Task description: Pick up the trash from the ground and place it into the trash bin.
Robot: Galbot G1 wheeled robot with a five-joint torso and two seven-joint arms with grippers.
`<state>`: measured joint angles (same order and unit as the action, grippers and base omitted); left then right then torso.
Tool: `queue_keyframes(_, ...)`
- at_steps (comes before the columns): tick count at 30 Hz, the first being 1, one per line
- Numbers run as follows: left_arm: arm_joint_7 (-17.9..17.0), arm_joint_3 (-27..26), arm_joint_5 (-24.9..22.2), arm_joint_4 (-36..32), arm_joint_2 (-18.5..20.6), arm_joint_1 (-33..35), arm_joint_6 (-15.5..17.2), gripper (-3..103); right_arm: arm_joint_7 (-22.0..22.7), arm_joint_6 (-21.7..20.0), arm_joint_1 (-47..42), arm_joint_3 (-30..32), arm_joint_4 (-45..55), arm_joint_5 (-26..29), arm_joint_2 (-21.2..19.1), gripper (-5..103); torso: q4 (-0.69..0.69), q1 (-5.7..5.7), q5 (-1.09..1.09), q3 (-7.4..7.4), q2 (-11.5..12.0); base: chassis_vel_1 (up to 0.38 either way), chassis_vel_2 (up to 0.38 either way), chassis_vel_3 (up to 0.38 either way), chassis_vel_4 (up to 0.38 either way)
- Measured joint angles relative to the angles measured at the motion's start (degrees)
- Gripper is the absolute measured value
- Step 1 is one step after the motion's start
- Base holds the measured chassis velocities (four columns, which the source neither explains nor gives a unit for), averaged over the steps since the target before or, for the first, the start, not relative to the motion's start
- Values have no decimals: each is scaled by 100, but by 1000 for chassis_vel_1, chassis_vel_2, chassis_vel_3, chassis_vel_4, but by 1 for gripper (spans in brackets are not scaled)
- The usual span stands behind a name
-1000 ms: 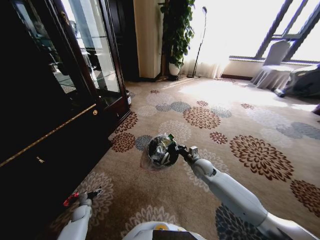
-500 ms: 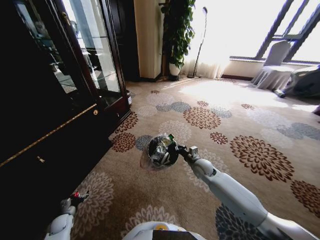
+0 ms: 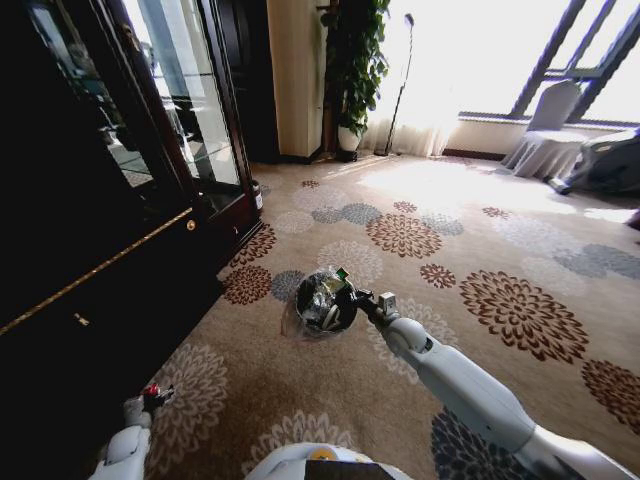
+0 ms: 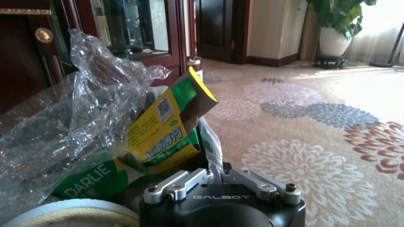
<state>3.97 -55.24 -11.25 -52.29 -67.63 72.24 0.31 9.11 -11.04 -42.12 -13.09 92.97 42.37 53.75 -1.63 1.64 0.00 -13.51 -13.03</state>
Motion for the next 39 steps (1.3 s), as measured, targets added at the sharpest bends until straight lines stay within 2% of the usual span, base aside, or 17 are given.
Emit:
queue_keyframes(4,-77,84,-66,226,46,-151,-59,100,0,0,0,0,0,0,0,1,-1,0,-1,0,0,0,0,0,0)
queue_keyframes(9,-115,311,-227,924,158,-664,-190,103,0,0,0,0,0,0,0,1,1,0,-1,0,0,0,0,0,0)
queue_keyframes(11,-69,432,-257,1376,223,-1021,-280,98,0,0,0,0,0,0,0,1,1,0,-1,0,0,0,0,0,0)
queue_keyframes(13,-62,457,-256,1507,233,-1124,-276,97,0,0,0,0,0,0,0,1,3,0,2,0,0,0,0,0,0)
queue_keyframes(16,-70,510,-252,1890,217,-1419,-135,84,1,0,0,0,0,0,0,1,3,0,0,0,0,0,0,0,0)
queue_keyframes(18,-83,510,-247,1905,192,-1426,-86,84,1,0,0,0,0,0,0,1,2,0,0,0,0,0,0,0,0)
queue_keyframes(19,-110,495,-243,1889,158,-1406,-26,78,0,0,0,0,0,0,0,1,2,0,0,0,0,0,0,0,0)
queue_keyframes(20,-110,495,-243,1889,158,-1406,-26,78,0,0,0,0,0,0,0,1,2,0,0,0,0,0,0,0,0)
queue_keyframes(22,-128,409,-307,1758,93,-1282,39,67,1,0,0,0,0,0,0,1,2,0,9,0,0,0,0,0,0)
queue_keyframes(24,-130,366,-360,1660,54,-1190,50,56,0,0,0,0,0,0,0,1,1,0,7,0,0,0,0,0,0)
queue_keyframes(25,-130,366,-360,1660,54,-1190,50,56,0,0,0,0,0,0,0,1,1,0,7,0,0,0,0,0,0)
queue_keyframes(27,-129,306,-466,1487,4,-1050,59,45,0,0,0,0,0,0,0,1,1,0,7,1,0,0,0,0,0)
queue_keyframes(28,-129,306,-466,1487,4,-1050,59,45,0,0,0,0,0,0,0,1,1,0,7,1,0,0,0,0,0)
queue_keyframes(30,-119,270,-592,1247,-46,-905,127,34,0,0,0,0,0,0,0,1,1,0,4,1,0,0,0,0,0)
queue_keyframes(31,-119,261,-614,1194,-57,-873,140,34,0,0,0,0,0,0,0,1,2,0,3,1,0,0,0,0,0)
queue_keyframes(33,-119,218,-685,1016,-84,-765,194,24,0,0,0,0,0,0,0,1,2,0,-2,0,0,0,0,0,0)
queue_keyframes(39,-112,83,-787,697,-138,-544,219,15,0,0,0,0,0,0,0,1,0,0,-2,0,0,0,0,0,0)
